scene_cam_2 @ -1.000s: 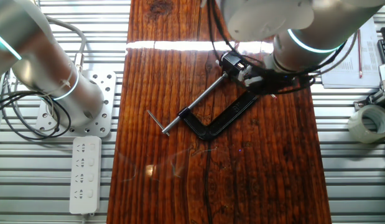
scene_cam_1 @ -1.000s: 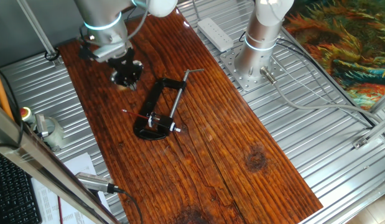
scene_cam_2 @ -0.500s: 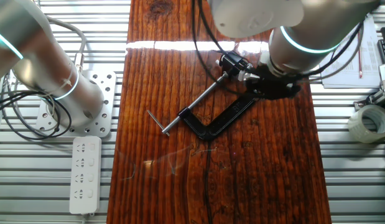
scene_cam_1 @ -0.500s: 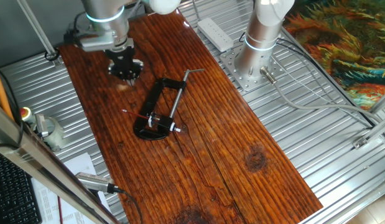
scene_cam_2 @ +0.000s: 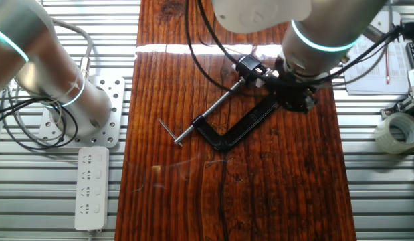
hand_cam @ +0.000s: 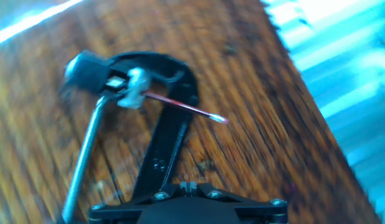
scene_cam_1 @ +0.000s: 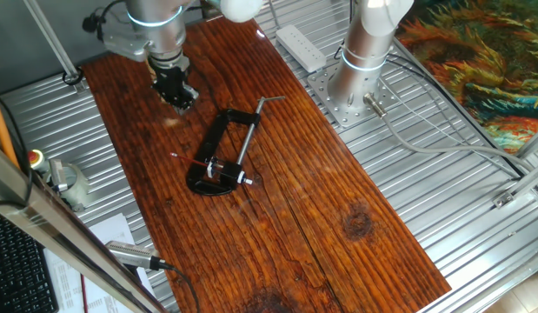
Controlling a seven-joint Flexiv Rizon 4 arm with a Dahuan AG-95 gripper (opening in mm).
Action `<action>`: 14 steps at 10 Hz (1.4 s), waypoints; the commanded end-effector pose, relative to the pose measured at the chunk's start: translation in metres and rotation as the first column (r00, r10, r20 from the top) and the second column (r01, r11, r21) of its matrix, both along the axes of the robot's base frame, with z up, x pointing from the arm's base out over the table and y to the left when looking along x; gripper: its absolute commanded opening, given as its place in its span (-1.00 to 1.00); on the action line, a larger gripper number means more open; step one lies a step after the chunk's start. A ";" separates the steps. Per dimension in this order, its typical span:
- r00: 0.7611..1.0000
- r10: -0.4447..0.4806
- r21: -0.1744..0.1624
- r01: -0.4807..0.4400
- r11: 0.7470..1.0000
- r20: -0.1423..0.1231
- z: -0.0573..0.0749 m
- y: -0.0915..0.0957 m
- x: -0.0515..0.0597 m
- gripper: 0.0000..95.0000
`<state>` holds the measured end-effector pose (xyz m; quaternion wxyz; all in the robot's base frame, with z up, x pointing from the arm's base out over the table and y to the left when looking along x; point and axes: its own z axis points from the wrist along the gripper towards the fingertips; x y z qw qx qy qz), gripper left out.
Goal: Insert the pencil into the pencil sharpener
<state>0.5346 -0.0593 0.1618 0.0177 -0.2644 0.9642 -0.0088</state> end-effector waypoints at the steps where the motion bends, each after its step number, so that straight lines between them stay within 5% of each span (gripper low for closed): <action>1: 0.862 -0.506 -0.020 0.507 0.862 0.029 0.005 -0.007 0.002 -1.00; 5: 0.858 -0.513 -0.019 0.513 0.858 0.000 -0.001 -0.028 0.016 -1.00; 7: 0.877 -0.481 -0.012 0.481 0.877 -0.004 -0.005 -0.061 0.027 -1.00; 9: 0.893 -0.451 -0.012 0.451 0.893 -0.006 -0.001 -0.083 0.026 -1.00; 14: 0.860 -0.511 -0.012 0.511 0.860 -0.005 -0.005 -0.064 0.029 -1.00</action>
